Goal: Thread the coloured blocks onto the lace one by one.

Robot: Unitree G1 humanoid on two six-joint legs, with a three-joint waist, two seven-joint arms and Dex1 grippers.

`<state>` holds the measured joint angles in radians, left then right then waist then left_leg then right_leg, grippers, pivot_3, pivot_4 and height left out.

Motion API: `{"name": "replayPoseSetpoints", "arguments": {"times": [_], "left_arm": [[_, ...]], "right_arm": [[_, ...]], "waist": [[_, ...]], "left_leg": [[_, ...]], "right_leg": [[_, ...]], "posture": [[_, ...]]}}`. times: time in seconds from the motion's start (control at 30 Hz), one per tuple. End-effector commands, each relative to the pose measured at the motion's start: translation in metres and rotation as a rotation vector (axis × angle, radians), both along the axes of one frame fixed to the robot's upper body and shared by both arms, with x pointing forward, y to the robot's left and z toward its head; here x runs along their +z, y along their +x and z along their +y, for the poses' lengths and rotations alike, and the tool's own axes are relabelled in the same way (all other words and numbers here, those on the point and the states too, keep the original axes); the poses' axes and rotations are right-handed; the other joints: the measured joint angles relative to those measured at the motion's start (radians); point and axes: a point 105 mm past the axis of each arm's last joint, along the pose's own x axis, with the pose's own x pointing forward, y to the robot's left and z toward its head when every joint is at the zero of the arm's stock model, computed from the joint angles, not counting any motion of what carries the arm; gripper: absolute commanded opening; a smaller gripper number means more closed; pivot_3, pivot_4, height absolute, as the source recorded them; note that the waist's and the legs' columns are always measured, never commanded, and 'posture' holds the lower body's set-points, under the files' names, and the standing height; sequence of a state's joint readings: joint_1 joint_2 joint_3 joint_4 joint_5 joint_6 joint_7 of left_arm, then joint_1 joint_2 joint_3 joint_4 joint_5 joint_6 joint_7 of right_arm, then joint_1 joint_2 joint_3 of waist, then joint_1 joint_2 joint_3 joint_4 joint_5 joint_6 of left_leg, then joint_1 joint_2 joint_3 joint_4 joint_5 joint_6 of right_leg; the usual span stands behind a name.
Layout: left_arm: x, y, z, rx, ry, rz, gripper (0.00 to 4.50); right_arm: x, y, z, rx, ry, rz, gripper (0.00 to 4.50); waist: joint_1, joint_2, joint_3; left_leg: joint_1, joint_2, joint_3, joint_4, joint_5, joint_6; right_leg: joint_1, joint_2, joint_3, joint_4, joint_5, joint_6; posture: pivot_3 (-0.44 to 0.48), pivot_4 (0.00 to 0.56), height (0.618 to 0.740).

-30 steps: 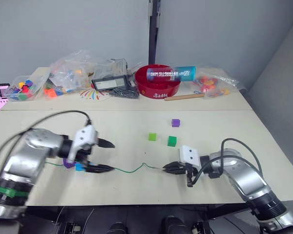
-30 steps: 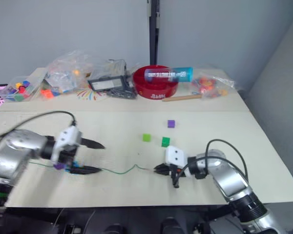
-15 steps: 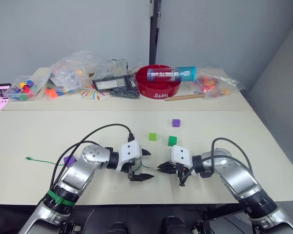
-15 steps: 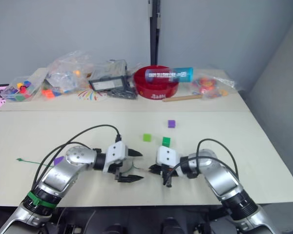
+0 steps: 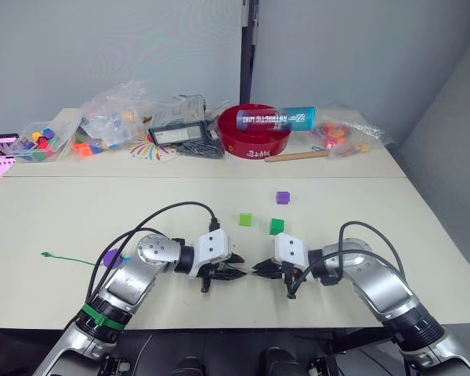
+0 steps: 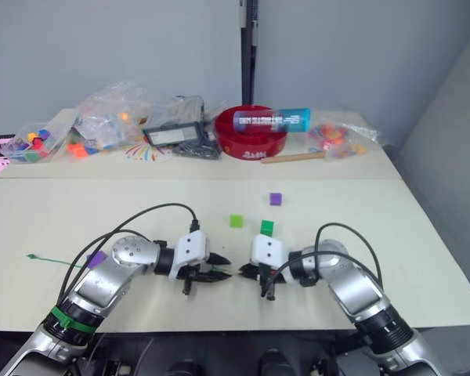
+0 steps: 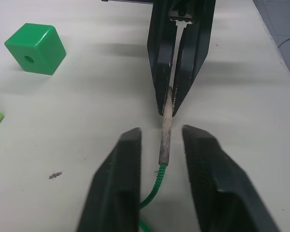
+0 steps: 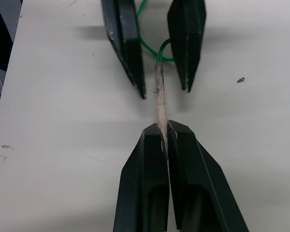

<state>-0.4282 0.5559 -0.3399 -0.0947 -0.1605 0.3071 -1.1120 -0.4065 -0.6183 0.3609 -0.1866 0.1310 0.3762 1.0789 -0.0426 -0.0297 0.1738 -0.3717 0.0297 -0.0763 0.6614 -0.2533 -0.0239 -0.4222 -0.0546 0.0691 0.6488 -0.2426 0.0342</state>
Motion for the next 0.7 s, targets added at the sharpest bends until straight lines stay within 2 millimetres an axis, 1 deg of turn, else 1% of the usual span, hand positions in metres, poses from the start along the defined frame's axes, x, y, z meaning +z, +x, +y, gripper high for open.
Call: {"name": "replayPoseSetpoints", "arguments": {"times": [0.03, 0.37, 0.47, 0.53, 0.57, 0.7], "left_arm": [[0.008, 0.002, 0.001, 0.001, -0.014, -0.028, 0.02], [0.009, 0.004, 0.003, 0.014, -0.023, -0.025, 0.01], [0.010, 0.004, 0.005, 0.014, -0.034, -0.016, 0.01], [0.010, 0.003, 0.008, 0.016, -0.038, -0.010, 0.00], [0.011, 0.003, 0.010, 0.016, -0.037, -0.009, 0.00], [0.013, 0.005, 0.016, 0.028, -0.037, -0.005, 0.00]], "right_arm": [[0.011, 0.001, 0.002, 0.011, 0.011, -0.042, 0.00], [0.010, 0.002, 0.000, 0.010, 0.007, -0.041, 0.00], [0.013, 0.000, 0.002, 0.001, 0.033, -0.022, 0.00], [0.015, -0.002, 0.001, -0.011, 0.053, -0.007, 0.70], [0.015, -0.003, 0.000, -0.018, 0.060, 0.002, 0.98], [0.021, -0.004, -0.014, -0.065, 0.085, 0.020, 2.36]], "waist": [[0.000, 0.000, 0.000], [0.000, 0.000, 0.000], [0.000, 0.000, 0.000], [0.000, 0.000, 0.000], [0.000, 0.000, 0.000], [0.001, 0.000, 0.000]], "left_leg": [[0.000, 0.000, 0.000, 0.000, 0.000, 0.000], [0.000, 0.000, 0.000, 0.000, 0.000, 0.000], [0.000, 0.000, 0.000, 0.000, 0.000, 0.000], [0.000, 0.000, 0.000, 0.000, 0.000, 0.000], [0.000, 0.000, 0.000, 0.000, 0.000, 0.000], [0.000, 0.000, 0.000, 0.000, 0.000, 0.000]], "right_leg": [[0.000, 0.000, 0.000, 0.000, 0.000, 0.000], [0.000, 0.000, 0.000, 0.000, 0.000, 0.000], [0.000, 0.000, 0.000, 0.000, 0.000, 0.000], [0.000, 0.000, 0.000, 0.000, 0.000, 0.000], [0.000, 0.000, 0.000, 0.000, 0.000, 0.000], [0.000, 0.000, 0.000, 0.000, 0.000, 0.000]], "posture": [[0.000, 0.150, 0.731], [0.000, 0.150, 0.731], [0.000, 0.150, 0.731], [0.000, 0.150, 0.731], [0.000, 0.150, 0.731], [0.000, 0.150, 0.731]]}}
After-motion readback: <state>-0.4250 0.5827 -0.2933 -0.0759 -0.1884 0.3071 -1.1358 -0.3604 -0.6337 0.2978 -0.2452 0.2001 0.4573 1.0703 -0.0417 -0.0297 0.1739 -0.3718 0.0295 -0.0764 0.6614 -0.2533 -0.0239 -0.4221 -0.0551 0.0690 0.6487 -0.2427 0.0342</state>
